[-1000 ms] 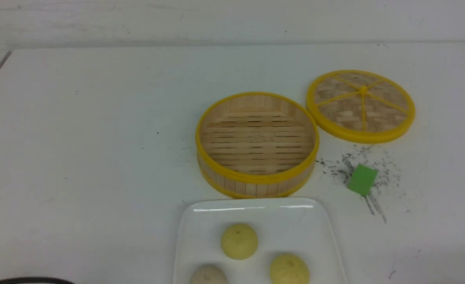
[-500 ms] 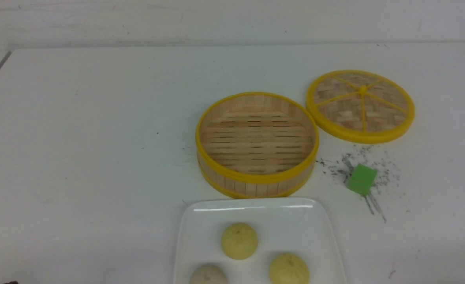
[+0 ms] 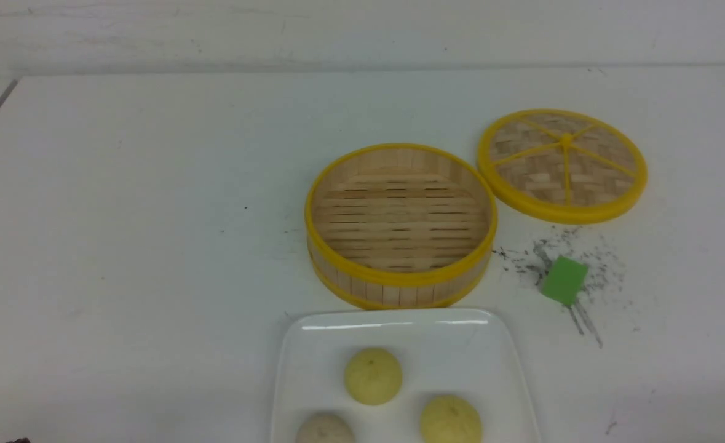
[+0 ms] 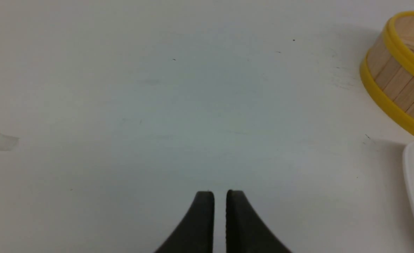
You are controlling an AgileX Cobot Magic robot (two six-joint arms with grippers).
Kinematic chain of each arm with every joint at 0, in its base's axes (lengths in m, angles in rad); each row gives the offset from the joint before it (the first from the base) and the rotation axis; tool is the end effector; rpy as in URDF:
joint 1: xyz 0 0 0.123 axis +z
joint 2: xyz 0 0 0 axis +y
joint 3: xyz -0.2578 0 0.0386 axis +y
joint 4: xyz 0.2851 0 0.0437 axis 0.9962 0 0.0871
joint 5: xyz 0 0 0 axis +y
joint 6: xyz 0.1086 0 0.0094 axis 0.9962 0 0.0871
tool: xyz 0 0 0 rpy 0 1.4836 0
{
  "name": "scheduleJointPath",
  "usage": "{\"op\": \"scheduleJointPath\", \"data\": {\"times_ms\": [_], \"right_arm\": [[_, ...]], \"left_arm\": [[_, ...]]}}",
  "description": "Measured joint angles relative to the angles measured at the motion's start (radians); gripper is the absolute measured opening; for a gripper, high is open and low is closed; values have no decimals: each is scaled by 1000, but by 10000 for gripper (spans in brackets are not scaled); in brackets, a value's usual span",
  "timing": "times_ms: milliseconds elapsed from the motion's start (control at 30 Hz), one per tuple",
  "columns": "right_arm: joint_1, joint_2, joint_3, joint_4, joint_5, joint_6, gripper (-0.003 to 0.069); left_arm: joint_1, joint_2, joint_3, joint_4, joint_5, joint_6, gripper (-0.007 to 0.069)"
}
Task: Put the steamed buns into the plate on the white tablecloth.
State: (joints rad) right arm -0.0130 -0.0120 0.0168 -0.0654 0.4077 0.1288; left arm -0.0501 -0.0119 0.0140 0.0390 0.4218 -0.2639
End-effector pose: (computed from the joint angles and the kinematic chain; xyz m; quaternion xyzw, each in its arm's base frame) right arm 0.1303 -0.0045 0.1660 0.0407 0.8110 0.0057 0.5836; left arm 0.1297 -0.0048 0.1656 -0.0772 0.8118 -0.0739 0.5740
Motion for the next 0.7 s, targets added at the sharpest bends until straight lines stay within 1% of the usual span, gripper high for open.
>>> {"op": "scheduleJointPath", "data": {"times_ms": [700], "right_arm": [[0,0,0,0,0,0,165]], "left_arm": [[25,0,0,6,-2,-1,104]]}}
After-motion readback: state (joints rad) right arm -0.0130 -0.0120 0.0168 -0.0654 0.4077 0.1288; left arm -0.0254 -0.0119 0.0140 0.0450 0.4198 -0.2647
